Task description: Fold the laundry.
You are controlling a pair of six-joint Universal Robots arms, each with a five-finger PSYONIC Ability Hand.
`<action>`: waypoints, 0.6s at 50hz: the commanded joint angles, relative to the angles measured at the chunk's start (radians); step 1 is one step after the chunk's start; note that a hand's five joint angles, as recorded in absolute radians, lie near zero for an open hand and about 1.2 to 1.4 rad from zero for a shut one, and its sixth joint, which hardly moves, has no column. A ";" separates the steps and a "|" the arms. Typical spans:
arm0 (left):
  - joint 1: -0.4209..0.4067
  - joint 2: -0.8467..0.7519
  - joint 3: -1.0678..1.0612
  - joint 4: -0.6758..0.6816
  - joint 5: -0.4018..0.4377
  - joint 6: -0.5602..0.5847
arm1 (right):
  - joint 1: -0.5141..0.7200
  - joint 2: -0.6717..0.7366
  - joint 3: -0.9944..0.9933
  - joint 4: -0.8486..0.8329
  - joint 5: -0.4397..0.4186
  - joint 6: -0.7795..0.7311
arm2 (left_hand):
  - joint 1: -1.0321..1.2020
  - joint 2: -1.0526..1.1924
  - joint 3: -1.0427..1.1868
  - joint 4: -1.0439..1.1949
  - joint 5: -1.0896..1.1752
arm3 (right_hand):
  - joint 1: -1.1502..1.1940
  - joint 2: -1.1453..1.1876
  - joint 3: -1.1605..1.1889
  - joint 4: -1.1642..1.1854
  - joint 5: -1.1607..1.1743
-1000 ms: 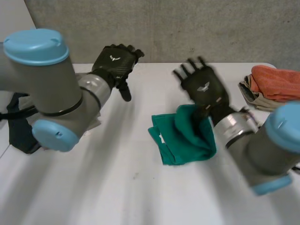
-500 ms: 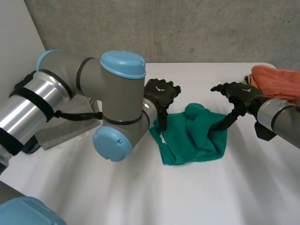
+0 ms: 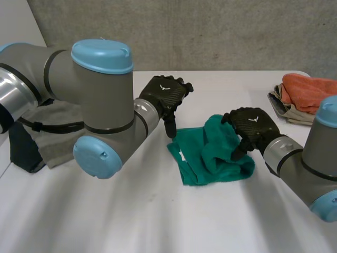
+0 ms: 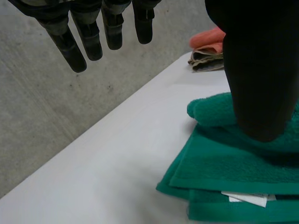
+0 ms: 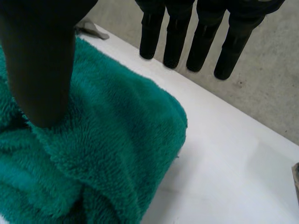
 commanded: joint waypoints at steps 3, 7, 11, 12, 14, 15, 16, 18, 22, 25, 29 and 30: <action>0.000 0.001 -0.007 0.025 -0.002 0.000 | 0.016 0.011 0.020 -0.088 0.011 0.040 | -0.012 -0.027 -0.036 -0.022 -0.047 | 0.674 0.678 0.676 0.674 0.675; 0.005 0.004 -0.005 0.025 -0.004 0.000 | 0.040 -0.001 0.023 -0.096 0.013 0.048 | -0.012 -0.027 -0.036 -0.022 -0.047 | 0.508 0.512 0.510 0.508 0.509; 0.016 0.008 -0.008 0.025 -0.005 0.000 | 0.065 -0.015 0.013 -0.082 0.020 0.039 | -0.012 -0.027 -0.036 -0.022 -0.047 | -0.103 -0.099 -0.101 -0.103 -0.102; 0.019 0.010 -0.010 0.025 -0.005 0.000 | 0.065 -0.015 0.012 -0.077 0.020 0.040 | -0.012 -0.027 -0.036 -0.022 -0.047 | -0.104 -0.100 -0.102 -0.104 -0.103; 0.029 0.013 -0.010 0.023 -0.007 0.000 | 0.069 -0.012 0.007 -0.058 0.020 0.031 | -0.012 -0.027 -0.036 -0.022 -0.047 | -0.101 -0.097 -0.099 -0.101 -0.100; 0.032 0.016 -0.010 0.023 -0.007 0.000 | 0.069 -0.010 0.004 -0.051 0.022 0.030 | -0.012 -0.027 -0.036 -0.022 -0.047 | -0.098 -0.094 -0.096 -0.098 -0.097; 0.036 0.019 -0.010 0.022 -0.008 0.000 | 0.071 -0.009 0.003 -0.039 0.024 0.025 | -0.012 -0.027 -0.036 -0.022 -0.047 | -0.095 -0.091 -0.093 -0.095 -0.094; 0.045 0.028 -0.013 0.022 -0.010 -0.003 | 0.083 0.002 -0.002 -0.018 0.030 0.007 | -0.012 -0.027 -0.036 -0.022 -0.047 | -0.092 -0.088 -0.090 -0.092 -0.091; 0.062 0.051 -0.026 0.022 -0.005 -0.014 | 0.111 0.028 -0.014 -0.010 0.048 -0.016 | -0.012 -0.027 -0.036 -0.022 -0.047 | 0.049 0.052 0.051 0.048 0.050; 0.074 0.070 -0.039 0.022 -0.007 -0.021 | 0.135 0.060 -0.045 -0.025 0.053 -0.023 | -0.012 -0.027 -0.036 -0.022 -0.047 | 0.239 0.243 0.241 0.239 0.240; 0.091 0.091 -0.062 0.020 -0.005 -0.026 | 0.181 0.111 -0.097 -0.024 0.059 -0.030 | -0.012 -0.027 -0.036 -0.022 -0.047 | 0.738 0.742 0.740 0.738 0.739; 0.095 0.097 -0.068 0.020 -0.005 -0.026 | 0.190 0.118 -0.109 -0.022 0.059 -0.035 | -0.012 -0.027 -0.036 -0.022 -0.047 | 0.826 0.830 0.828 0.826 0.827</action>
